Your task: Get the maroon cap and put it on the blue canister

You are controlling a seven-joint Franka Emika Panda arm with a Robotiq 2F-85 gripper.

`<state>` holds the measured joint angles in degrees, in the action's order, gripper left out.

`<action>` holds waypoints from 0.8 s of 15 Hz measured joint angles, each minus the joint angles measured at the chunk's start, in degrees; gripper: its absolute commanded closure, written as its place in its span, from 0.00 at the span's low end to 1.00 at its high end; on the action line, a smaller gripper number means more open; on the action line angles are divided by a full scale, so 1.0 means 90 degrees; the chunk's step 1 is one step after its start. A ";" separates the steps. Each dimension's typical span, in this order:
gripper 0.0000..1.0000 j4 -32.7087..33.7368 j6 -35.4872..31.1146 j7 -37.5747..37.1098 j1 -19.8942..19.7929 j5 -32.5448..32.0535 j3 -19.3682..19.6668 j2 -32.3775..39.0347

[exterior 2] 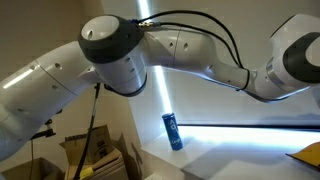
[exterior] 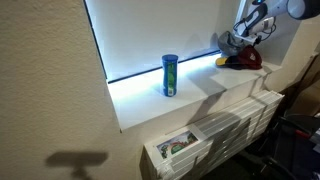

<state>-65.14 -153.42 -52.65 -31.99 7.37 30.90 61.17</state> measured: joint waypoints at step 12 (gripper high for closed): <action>0.41 -0.0011 0.0155 0.0137 -0.0016 0.0000 -0.0173 0.0108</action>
<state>-65.24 -152.02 -51.41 -32.13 7.37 29.34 62.14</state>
